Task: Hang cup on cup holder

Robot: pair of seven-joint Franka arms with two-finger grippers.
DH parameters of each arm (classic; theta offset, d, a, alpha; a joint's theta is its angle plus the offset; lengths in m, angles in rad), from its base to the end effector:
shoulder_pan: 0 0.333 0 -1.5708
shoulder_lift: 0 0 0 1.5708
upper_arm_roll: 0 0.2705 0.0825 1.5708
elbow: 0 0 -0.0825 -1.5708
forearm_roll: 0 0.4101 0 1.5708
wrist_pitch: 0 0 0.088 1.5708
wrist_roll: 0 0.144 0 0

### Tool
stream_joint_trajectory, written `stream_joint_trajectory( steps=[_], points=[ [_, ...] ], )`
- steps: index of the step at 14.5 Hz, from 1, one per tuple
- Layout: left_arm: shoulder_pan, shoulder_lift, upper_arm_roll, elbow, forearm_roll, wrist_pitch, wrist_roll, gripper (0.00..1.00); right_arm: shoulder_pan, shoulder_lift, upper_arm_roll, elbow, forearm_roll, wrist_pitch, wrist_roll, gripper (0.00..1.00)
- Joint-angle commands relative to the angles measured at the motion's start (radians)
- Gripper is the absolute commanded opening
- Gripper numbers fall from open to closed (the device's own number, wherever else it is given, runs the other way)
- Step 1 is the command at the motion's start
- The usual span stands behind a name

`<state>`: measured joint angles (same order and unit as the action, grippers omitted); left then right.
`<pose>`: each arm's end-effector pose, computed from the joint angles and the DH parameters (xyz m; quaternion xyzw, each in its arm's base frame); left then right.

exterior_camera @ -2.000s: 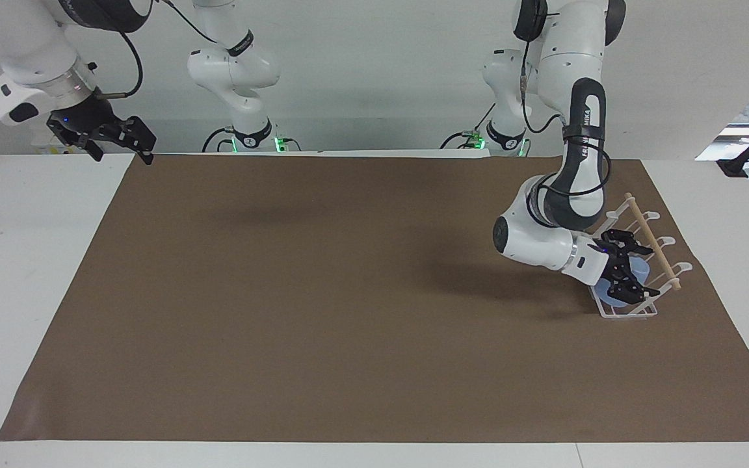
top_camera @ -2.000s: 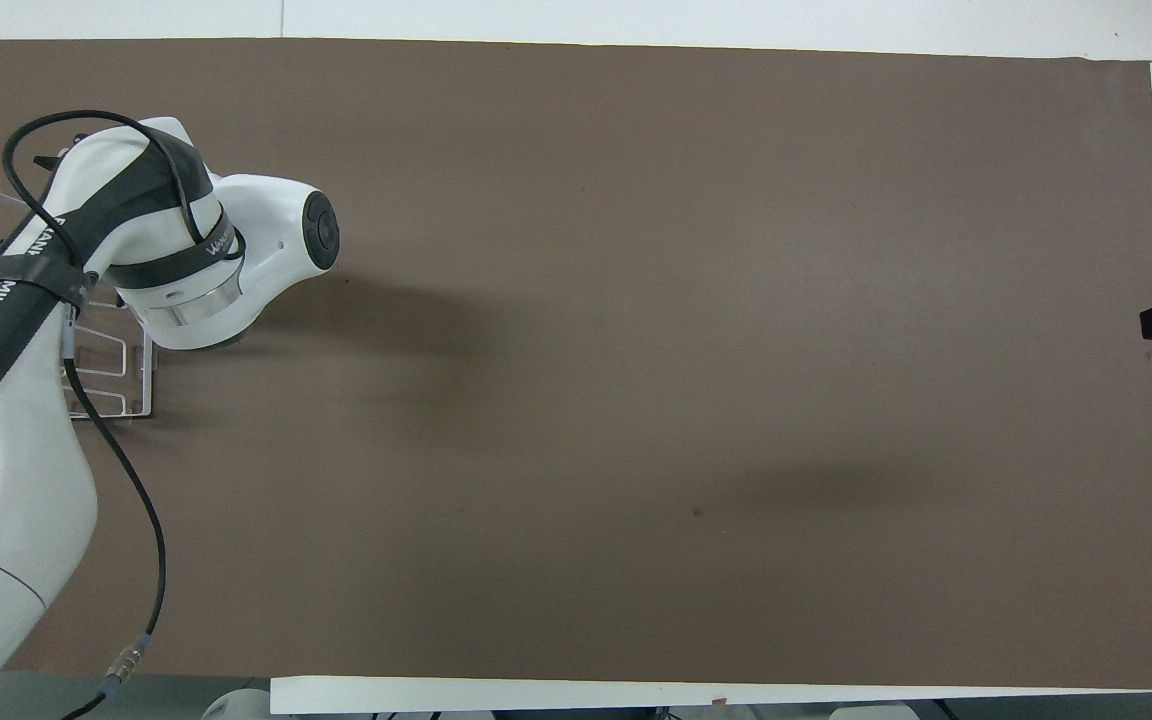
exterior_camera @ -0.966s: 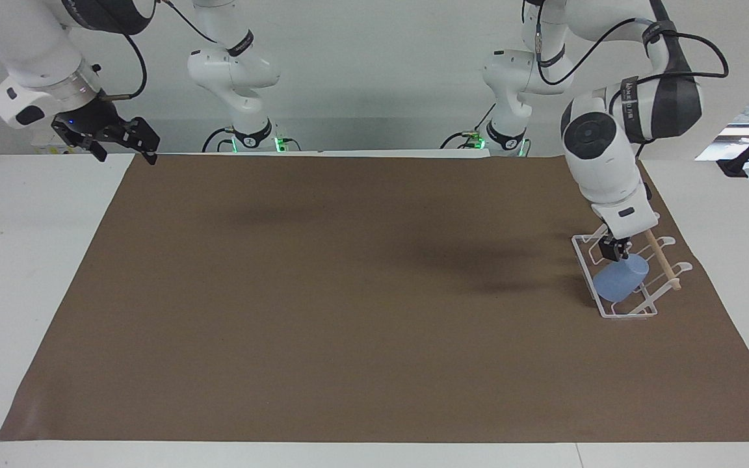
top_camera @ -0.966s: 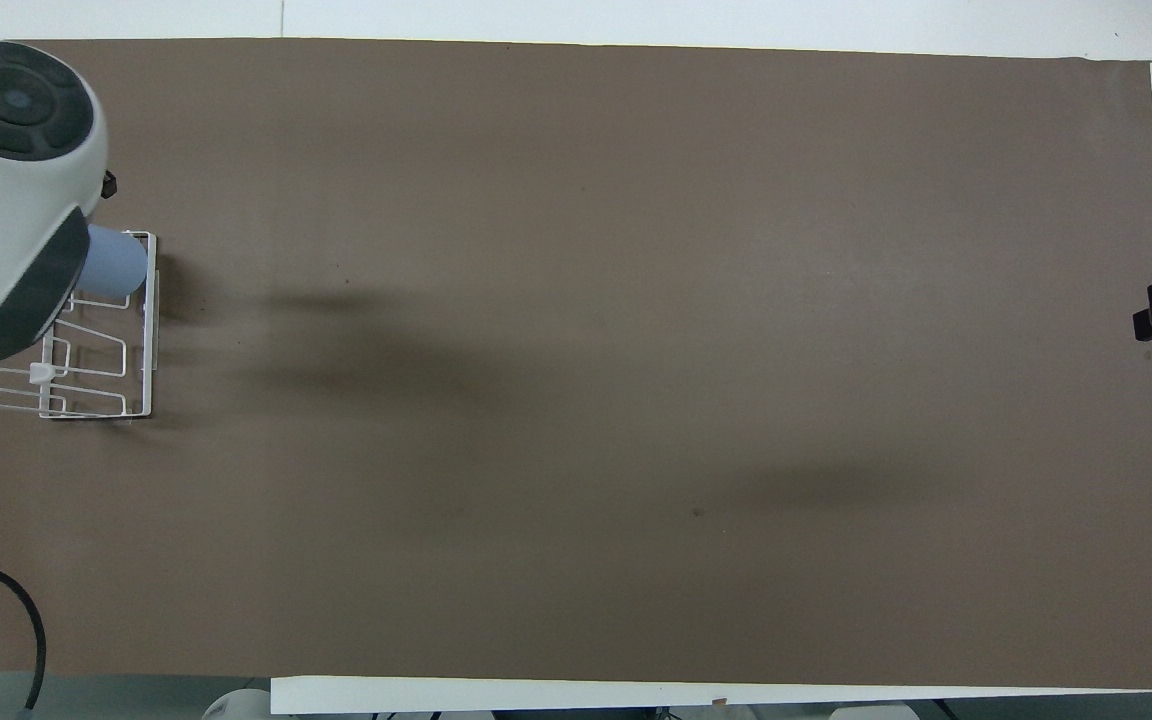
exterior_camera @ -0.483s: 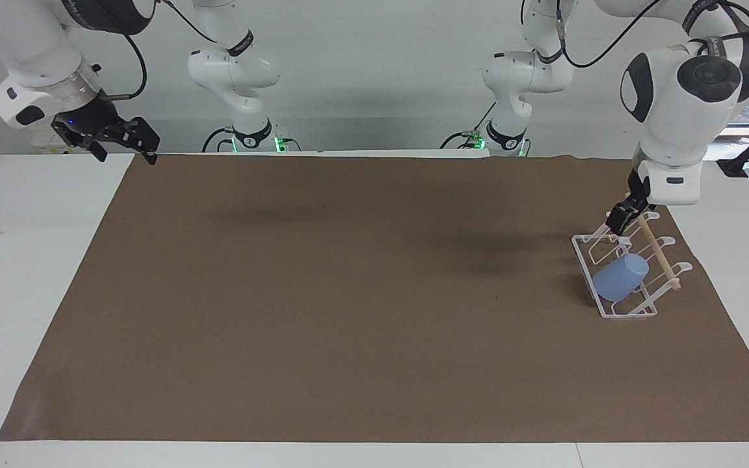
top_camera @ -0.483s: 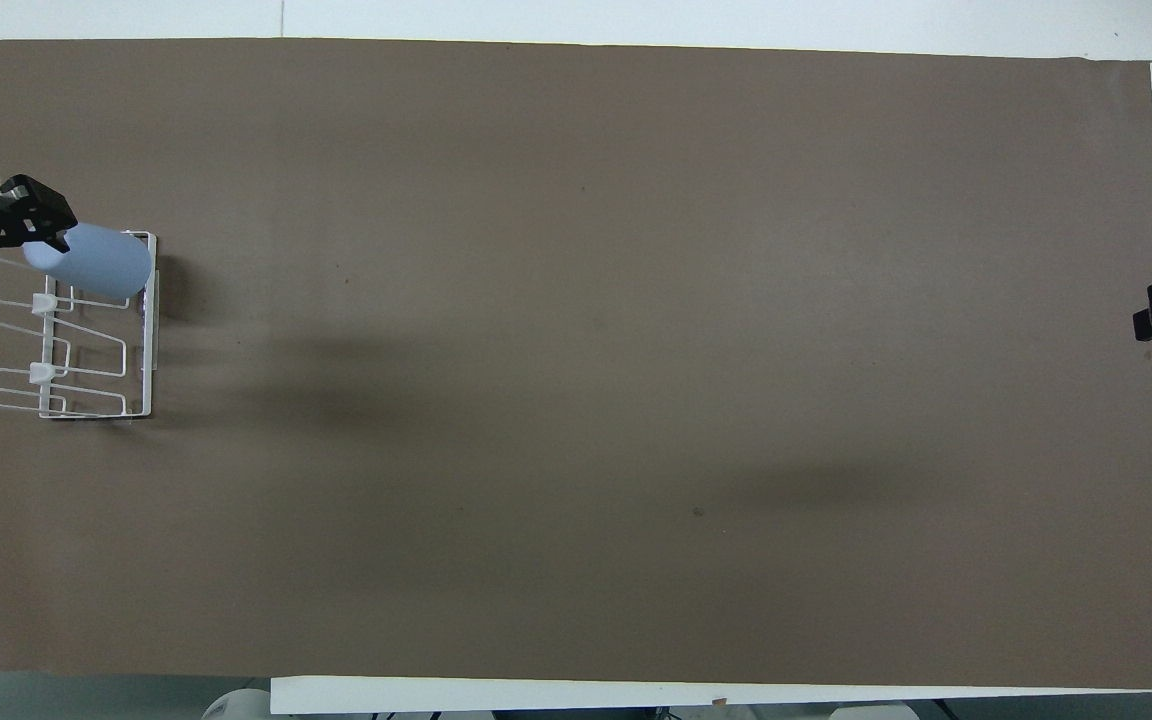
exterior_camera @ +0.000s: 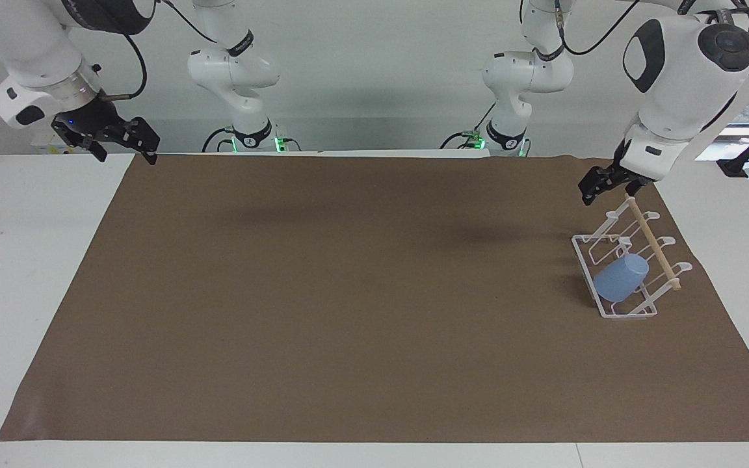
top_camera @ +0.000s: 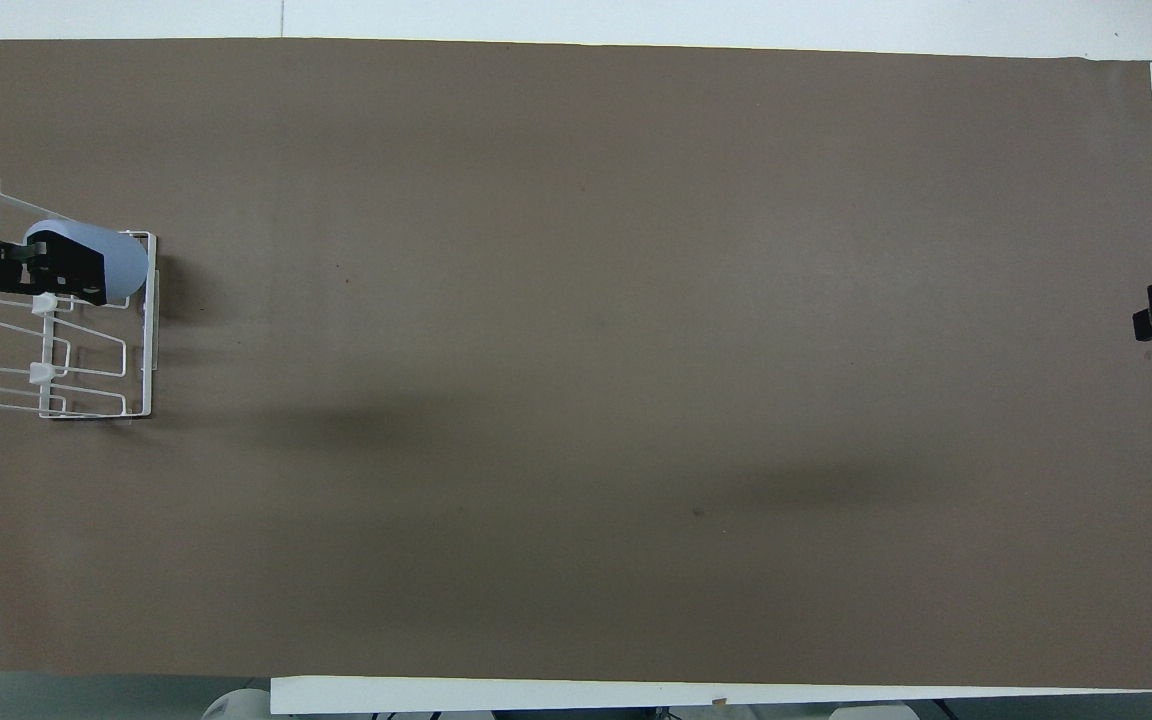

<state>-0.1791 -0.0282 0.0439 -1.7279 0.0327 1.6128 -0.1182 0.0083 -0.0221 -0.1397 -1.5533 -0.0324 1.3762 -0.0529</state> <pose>0.5628 -0.0718 0.4838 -0.9989 0.0099 0.0411 0.0210 0.5423 -0.0775 0.5480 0.9960 -0.0409 -0.0785 0.0074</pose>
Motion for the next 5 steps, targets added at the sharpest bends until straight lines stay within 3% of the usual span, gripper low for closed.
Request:
stream_joint_trajectory(
  steps=[1,5],
  points=[
    [0.004,0.016,0.008,0.072,-0.069,-0.056,0.055,1.0,-0.002,-0.018,0.002,-0.021,0.0,-0.003,-0.024,0.99],
    [0.004,0.039,0.01,0.119,-0.079,-0.105,0.057,1.0,-0.002,-0.018,0.002,-0.021,0.0,-0.003,-0.024,0.99]
  ],
)
